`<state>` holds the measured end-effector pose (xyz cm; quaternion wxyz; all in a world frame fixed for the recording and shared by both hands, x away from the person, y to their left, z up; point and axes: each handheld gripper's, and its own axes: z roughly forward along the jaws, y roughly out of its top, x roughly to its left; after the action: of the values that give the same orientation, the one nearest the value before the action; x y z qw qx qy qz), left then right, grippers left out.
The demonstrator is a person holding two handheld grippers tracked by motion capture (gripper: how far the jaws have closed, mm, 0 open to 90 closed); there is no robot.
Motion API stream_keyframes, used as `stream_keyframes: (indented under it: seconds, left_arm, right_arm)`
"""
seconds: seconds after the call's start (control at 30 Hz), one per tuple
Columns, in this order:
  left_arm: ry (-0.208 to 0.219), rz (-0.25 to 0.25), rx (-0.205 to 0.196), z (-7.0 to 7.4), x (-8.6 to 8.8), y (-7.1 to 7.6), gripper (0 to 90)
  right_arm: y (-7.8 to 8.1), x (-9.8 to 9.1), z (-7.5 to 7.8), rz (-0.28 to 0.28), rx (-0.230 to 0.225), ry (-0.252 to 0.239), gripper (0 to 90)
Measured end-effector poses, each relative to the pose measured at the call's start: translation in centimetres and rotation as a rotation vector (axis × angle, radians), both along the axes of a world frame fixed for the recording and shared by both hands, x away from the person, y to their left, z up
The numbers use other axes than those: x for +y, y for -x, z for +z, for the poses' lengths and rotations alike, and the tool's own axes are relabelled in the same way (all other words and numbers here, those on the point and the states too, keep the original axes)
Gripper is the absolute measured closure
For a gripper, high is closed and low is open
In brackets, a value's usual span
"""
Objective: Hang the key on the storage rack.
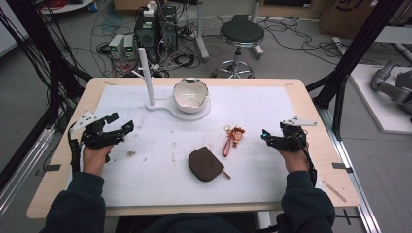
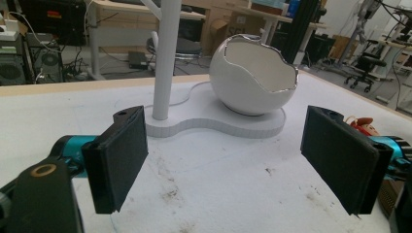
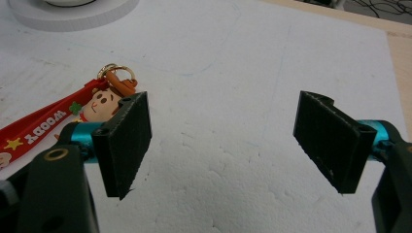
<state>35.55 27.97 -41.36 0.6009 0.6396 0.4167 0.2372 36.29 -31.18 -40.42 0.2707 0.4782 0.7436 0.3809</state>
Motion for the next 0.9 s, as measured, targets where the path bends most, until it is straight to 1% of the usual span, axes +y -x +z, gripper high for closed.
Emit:
stream_keyframes:
  seconds: [0.23,0.33,0.43,0.53,0.57,0.7,0.77,0.8,0.83,0.9]
  left_arm:
    - [0.003,0.006,0.013,-0.2,-0.1,-0.2,17.1]
    - [0.001,0.003,0.009,-0.1,-0.2,-0.2,17.2]
    - [-0.001,-0.003,0.004,0.0,-0.3,-0.2,17.3]
    - [-0.001,-0.011,0.003,0.1,-0.3,0.0,17.3]
    - [-0.003,-0.014,0.001,0.1,-0.4,0.1,17.3]
    - [-0.01,-0.029,0.014,-0.1,-0.7,-0.1,17.3]
    - [-0.016,-0.035,0.022,-0.2,-0.7,-0.2,17.3]
    - [-0.016,-0.035,0.022,-0.2,-0.7,-0.2,17.3]
    - [-0.015,-0.035,0.033,-0.3,-0.7,-0.2,17.4]
    - [-0.014,-0.035,0.037,-0.3,-0.7,-0.3,17.6]
  right_arm:
    - [-0.1,-0.3,0.0,-0.001,0.001,-0.023,21.8]
    - [0.1,-0.4,-0.1,-0.001,0.0,-0.022,21.8]
    - [0.2,-0.2,0.0,0.006,-0.01,-0.017,21.8]
    - [0.6,0.4,0.3,0.01,-0.023,-0.013,21.4]
    - [0.7,0.8,0.3,0.021,-0.033,-0.014,20.9]
    - [0.8,2.0,0.6,0.046,-0.042,-0.008,20.9]
    - [0.5,2.8,0.6,0.065,-0.029,-0.021,21.0]
    - [0.3,3.1,0.5,0.075,-0.026,-0.02,21.2]
    - [0.2,3.4,0.4,0.079,-0.022,-0.016,21.3]
    - [0.0,4.1,0.2,0.09,-0.004,-0.012,21.3]
